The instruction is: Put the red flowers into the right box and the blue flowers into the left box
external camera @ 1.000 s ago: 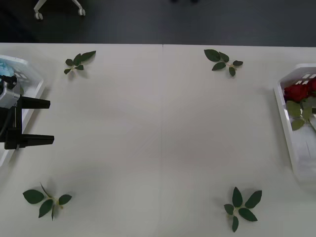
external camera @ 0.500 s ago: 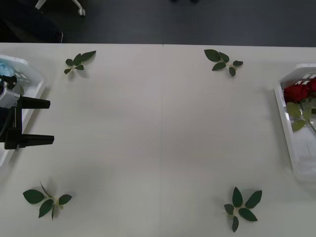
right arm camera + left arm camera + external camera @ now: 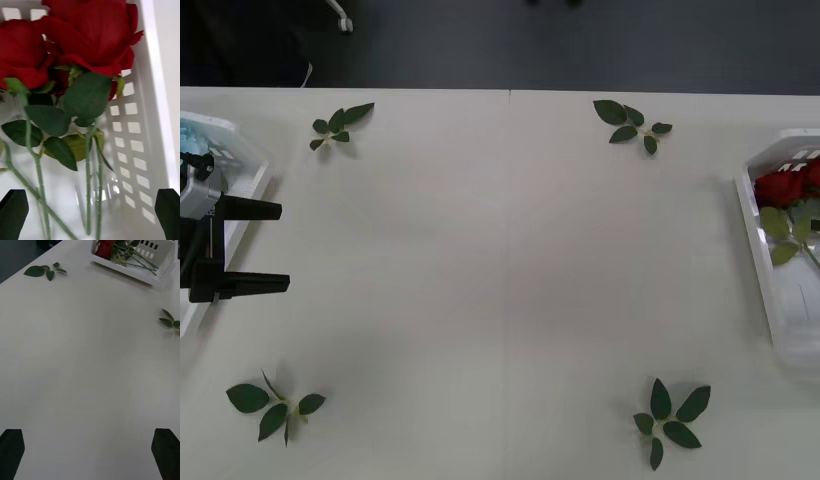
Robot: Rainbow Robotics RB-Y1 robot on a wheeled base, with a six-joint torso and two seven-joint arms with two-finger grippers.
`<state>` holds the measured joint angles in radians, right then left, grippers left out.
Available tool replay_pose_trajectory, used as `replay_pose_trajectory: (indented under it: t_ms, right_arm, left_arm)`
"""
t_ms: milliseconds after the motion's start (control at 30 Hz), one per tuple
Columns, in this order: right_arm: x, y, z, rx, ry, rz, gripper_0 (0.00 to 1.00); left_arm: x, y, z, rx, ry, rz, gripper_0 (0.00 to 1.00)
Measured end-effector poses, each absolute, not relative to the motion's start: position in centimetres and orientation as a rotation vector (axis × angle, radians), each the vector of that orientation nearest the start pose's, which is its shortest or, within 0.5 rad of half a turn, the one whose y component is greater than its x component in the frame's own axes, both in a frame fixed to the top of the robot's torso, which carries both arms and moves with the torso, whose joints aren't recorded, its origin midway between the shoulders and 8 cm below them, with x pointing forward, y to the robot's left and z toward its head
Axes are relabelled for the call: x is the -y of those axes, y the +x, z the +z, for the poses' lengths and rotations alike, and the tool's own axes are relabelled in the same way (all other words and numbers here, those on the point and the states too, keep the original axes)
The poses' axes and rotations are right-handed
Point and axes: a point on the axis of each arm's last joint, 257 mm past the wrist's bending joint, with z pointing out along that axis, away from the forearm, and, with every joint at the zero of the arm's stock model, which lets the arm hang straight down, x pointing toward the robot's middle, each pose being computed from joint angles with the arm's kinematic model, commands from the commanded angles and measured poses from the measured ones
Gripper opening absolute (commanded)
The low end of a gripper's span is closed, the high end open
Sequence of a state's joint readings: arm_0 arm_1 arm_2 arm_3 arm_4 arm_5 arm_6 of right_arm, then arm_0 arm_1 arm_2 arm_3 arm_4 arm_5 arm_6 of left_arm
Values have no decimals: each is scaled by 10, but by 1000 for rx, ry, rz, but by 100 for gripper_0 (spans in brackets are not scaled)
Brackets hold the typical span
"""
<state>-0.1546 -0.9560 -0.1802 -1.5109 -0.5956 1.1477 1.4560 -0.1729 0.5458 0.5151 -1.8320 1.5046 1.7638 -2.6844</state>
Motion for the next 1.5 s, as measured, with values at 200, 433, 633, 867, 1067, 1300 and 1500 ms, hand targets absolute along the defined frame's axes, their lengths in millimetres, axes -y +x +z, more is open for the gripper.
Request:
replay_pose_trajectory:
  t_ms: [200,433,633,867,1067,1300,1500]
  right_arm:
    - [552,475,-199,-2409,181,-300,100]
    - [476,487,-162,-2362,39,-118,100]
    - [394,488,-133,-2301,-118,94,100]
    - [333,453,-129,-2263,-728,-33,100]
    - [297,419,-138,-2151,-1187,-16,100]
    - [266,402,-127,-1910,-1401,92,100]
    - [256,405,-131,-1748,-1454,157,100]
  left_arm:
    - [-253,379,-143,-1735,1304,-542,100]
    - [-253,379,-143,-1735,1304,-542,100]
    - [-253,379,-143,-1735,1304,-542,100]
    - [-253,379,-143,-1735,1304,-542,100]
    - [-253,379,-143,-1735,1304,-542,100]
    - [-253,379,-143,-1735,1304,-542,100]
    - [-253,379,-143,-1735,1305,-542,100]
